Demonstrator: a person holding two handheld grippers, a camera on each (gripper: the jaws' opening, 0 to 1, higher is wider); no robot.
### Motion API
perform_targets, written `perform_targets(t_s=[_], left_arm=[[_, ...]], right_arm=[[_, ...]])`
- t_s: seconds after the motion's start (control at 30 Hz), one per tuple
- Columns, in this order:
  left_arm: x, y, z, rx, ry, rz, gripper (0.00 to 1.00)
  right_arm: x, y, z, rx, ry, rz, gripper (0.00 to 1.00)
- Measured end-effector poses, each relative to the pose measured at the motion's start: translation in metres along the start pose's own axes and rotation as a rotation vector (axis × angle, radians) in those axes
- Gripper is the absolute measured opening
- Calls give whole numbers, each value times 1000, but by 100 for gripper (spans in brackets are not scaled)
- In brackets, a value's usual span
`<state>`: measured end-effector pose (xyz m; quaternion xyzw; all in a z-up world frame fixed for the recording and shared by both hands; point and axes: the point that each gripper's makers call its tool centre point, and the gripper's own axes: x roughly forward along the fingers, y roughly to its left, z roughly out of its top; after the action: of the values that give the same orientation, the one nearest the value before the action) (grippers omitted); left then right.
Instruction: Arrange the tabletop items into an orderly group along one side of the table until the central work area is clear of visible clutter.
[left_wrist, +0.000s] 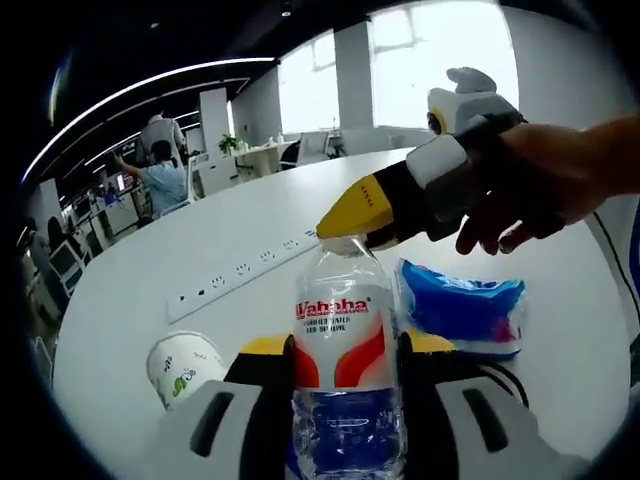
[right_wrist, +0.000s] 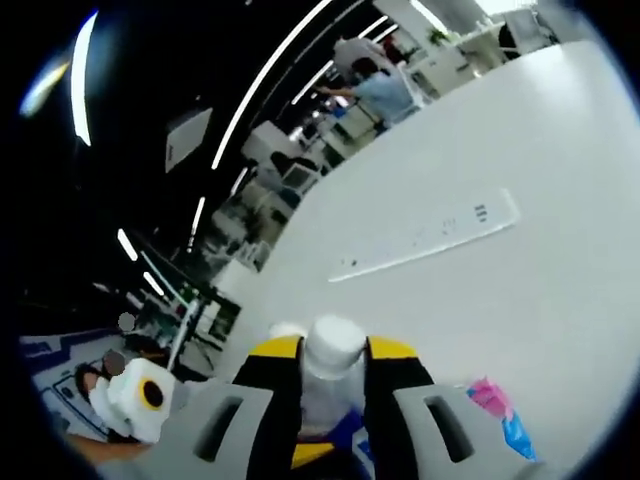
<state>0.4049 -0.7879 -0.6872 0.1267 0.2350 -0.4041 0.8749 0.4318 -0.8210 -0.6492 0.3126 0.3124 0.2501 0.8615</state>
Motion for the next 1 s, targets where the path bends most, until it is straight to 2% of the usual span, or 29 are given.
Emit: perform_targets(t_s=[0.33, 0.67, 1.0], left_arm=[[-5, 2, 0, 18, 25, -2, 41], [-14, 3, 1, 27, 47, 11, 42], [-20, 7, 0, -1, 56, 41, 42]], right_arm=[[1, 13, 10, -102, -37, 0, 18], [-1, 34, 15, -217, -52, 8, 17], [-5, 57, 14, -333, -58, -1, 16]])
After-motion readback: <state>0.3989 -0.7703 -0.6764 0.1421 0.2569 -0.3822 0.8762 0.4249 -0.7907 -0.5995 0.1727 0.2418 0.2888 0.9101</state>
